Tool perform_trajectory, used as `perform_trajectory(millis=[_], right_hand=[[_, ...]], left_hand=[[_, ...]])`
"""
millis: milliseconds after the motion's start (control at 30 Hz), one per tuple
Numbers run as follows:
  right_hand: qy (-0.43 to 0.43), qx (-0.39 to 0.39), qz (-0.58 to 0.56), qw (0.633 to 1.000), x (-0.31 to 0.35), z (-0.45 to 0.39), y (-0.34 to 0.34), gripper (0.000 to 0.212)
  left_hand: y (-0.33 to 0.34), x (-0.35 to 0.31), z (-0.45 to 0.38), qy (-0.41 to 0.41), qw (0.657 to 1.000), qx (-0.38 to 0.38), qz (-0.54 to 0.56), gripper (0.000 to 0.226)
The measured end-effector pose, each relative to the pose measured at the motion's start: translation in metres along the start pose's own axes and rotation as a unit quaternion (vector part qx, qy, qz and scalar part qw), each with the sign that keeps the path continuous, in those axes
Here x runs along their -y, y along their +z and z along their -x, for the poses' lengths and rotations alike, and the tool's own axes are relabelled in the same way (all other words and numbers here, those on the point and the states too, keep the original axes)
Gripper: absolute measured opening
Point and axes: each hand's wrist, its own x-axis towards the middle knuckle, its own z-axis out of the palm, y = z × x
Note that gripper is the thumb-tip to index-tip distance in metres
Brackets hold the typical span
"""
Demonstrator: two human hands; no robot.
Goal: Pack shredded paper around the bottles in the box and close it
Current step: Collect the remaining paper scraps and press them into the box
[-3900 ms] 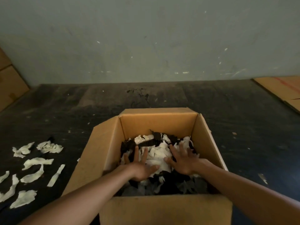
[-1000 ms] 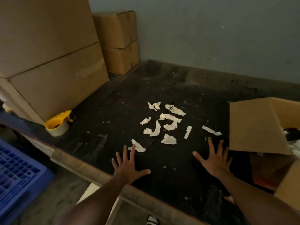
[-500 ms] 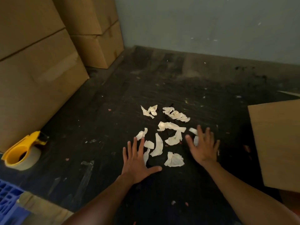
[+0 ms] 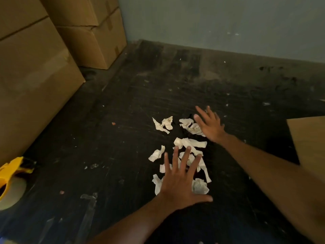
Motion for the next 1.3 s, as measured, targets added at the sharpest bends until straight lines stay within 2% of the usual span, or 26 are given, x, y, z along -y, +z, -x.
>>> perform_trajectory(millis=[100,233,300,400,533,600,633,700,767,800,900,967,1067,1133,1233,1300], right_hand=[[-0.104,0.1,0.132,0.981,0.036,-0.038,0.012,0.057],[-0.236,0.204,0.232,0.921,0.083,-0.057,0.044,0.049],[-0.245,0.237,0.254,0.905,0.087,-0.058,0.046,0.05],[-0.215,0.246,0.242,0.914,0.065,-0.053,0.036,0.051],[-0.19,0.223,0.185,0.938,0.019,-0.023,0.024,0.053],[-0.198,0.193,0.083,0.957,0.004,-0.002,0.016,0.037],[-0.186,0.153,0.0,0.971,-0.002,0.008,0.009,0.031],[-0.147,0.02,-0.163,0.975,-0.013,0.021,-0.01,0.03],[-0.081,-0.094,-0.214,0.969,-0.032,0.024,-0.026,0.043],[-0.049,-0.103,-0.192,0.975,-0.042,0.023,-0.029,0.055],[-0.024,-0.024,-0.065,0.997,-0.061,0.023,-0.011,0.091],[-0.079,0.025,0.025,0.996,-0.053,0.021,0.01,0.1],[-0.201,0.084,0.132,0.967,-0.022,0.015,0.035,0.109],[-0.269,0.111,0.193,0.937,-0.008,0.014,0.048,0.108],[-0.334,0.112,0.249,0.902,-0.001,0.012,0.062,0.087],[-0.38,0.1,0.277,0.877,-0.003,0.011,0.07,0.074]], left_hand=[[0.0,0.0,-0.023,-0.017,0.999,0.032,-0.023,0.116],[0.007,-0.004,-0.038,0.072,0.995,0.046,-0.045,0.085],[0.006,0.004,-0.04,0.104,0.992,0.035,-0.065,0.069],[0.0,0.035,-0.032,0.092,0.992,0.022,-0.081,0.059],[-0.013,0.087,-0.005,0.055,0.997,0.013,-0.061,0.059],[-0.025,0.106,0.009,0.032,0.999,-0.019,-0.036,0.066],[-0.032,0.114,0.015,0.012,0.999,-0.048,-0.018,0.069],[-0.044,0.132,0.031,-0.048,0.993,-0.107,0.027,0.081],[-0.048,0.147,0.051,-0.1,0.987,-0.113,0.058,0.102],[-0.046,0.151,0.063,-0.113,0.988,-0.086,0.067,0.115],[-0.026,0.144,0.083,-0.112,0.993,0.015,0.045,0.141],[-0.012,0.13,0.075,-0.106,0.993,0.029,0.033,0.145],[-0.01,0.108,0.041,-0.101,0.994,0.022,0.033,0.145],[-0.011,0.095,0.019,-0.089,0.995,0.014,0.034,0.143],[-0.004,0.082,-0.001,-0.118,0.992,0.006,0.04,0.145],[0.003,0.079,-0.007,-0.155,0.986,-0.025,0.057,0.138]])
